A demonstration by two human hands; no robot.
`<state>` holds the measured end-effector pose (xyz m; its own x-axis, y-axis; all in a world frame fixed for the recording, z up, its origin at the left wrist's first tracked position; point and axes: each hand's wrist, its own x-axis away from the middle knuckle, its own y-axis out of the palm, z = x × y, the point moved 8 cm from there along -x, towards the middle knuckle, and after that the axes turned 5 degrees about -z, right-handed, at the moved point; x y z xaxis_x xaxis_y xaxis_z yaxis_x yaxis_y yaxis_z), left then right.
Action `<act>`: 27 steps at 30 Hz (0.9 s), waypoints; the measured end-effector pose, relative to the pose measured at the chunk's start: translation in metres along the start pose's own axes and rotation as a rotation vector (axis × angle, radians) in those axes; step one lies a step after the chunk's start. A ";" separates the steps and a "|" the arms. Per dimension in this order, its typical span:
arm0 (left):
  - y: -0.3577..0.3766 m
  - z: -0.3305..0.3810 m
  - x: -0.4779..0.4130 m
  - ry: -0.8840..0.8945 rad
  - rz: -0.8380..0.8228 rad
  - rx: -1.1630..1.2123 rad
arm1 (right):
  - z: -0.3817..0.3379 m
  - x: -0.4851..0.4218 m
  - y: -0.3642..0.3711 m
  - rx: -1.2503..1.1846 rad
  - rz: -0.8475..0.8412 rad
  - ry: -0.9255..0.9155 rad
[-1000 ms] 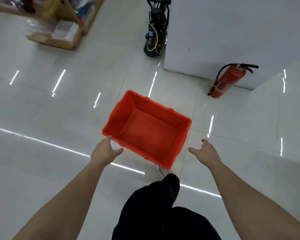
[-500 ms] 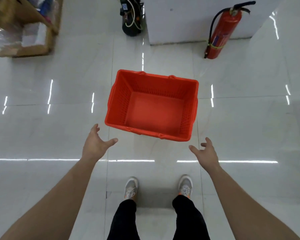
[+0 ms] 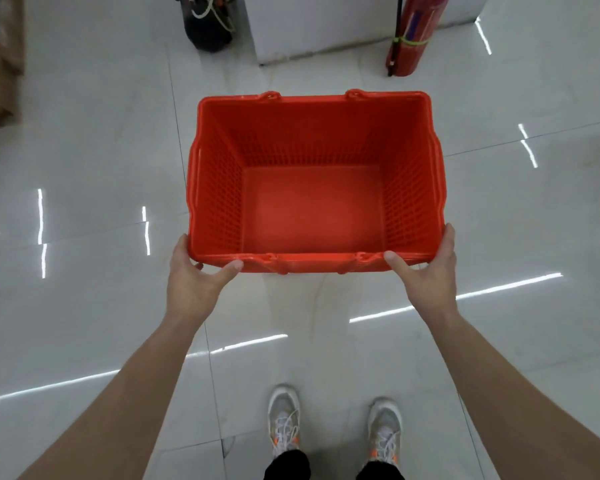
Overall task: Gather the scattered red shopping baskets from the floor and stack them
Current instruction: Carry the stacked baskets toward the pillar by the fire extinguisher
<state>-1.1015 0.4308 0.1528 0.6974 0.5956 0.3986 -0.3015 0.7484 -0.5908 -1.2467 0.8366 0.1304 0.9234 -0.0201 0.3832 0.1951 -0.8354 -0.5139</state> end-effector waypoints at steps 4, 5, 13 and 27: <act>0.013 -0.005 -0.010 0.038 0.046 0.045 | 0.004 -0.006 0.007 -0.079 -0.022 -0.043; 0.017 -0.006 -0.012 0.031 0.051 0.036 | 0.004 -0.008 0.008 -0.085 -0.027 -0.051; 0.038 -0.001 -0.020 0.001 0.149 0.057 | -0.004 -0.038 0.007 -0.118 -0.089 -0.107; 0.064 0.080 -0.144 0.081 0.182 0.086 | -0.069 -0.179 0.002 -0.079 -0.089 -0.167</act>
<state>-1.2735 0.4163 0.1139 0.6753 0.7003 0.2313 -0.4788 0.6548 -0.5847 -1.4340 0.8011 0.1139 0.9471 0.1414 0.2881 0.2575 -0.8706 -0.4192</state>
